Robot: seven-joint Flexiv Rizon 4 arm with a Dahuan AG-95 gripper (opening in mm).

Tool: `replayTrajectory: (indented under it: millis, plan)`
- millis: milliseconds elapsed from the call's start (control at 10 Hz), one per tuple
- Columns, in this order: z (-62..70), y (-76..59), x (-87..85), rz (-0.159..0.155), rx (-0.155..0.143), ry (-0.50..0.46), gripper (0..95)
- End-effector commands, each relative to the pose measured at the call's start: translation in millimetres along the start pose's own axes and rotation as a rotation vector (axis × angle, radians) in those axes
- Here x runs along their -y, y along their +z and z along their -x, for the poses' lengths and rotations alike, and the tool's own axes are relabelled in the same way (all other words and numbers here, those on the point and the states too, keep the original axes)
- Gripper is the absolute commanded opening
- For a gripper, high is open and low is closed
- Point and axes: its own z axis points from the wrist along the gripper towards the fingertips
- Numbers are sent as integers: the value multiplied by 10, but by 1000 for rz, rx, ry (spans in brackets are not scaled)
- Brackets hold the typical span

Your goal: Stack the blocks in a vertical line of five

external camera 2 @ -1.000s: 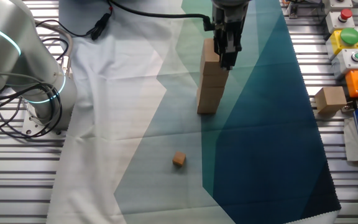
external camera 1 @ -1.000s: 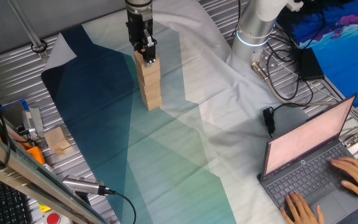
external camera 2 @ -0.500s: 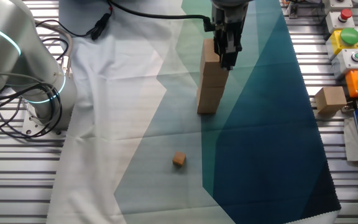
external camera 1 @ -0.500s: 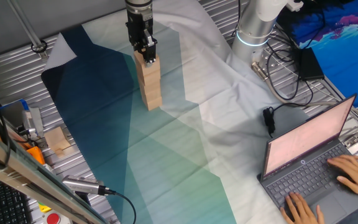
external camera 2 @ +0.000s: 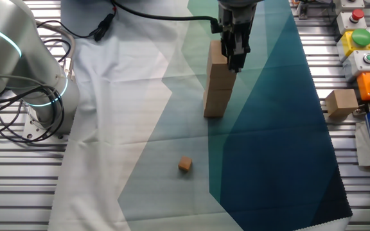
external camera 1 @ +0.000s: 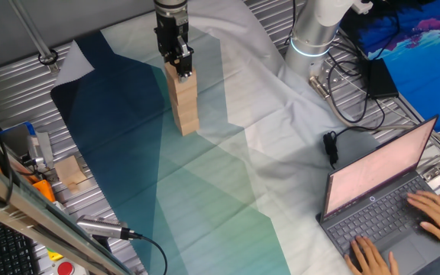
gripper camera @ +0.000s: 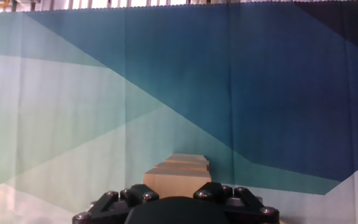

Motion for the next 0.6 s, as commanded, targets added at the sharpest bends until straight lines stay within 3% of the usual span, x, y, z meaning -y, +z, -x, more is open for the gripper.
replayTrajectory:
  millis: [100, 600]
  plan:
    - [0, 11, -3, -5, 1, -4, 570]
    - [3, 23, -8, -23, -1, -15, 570]
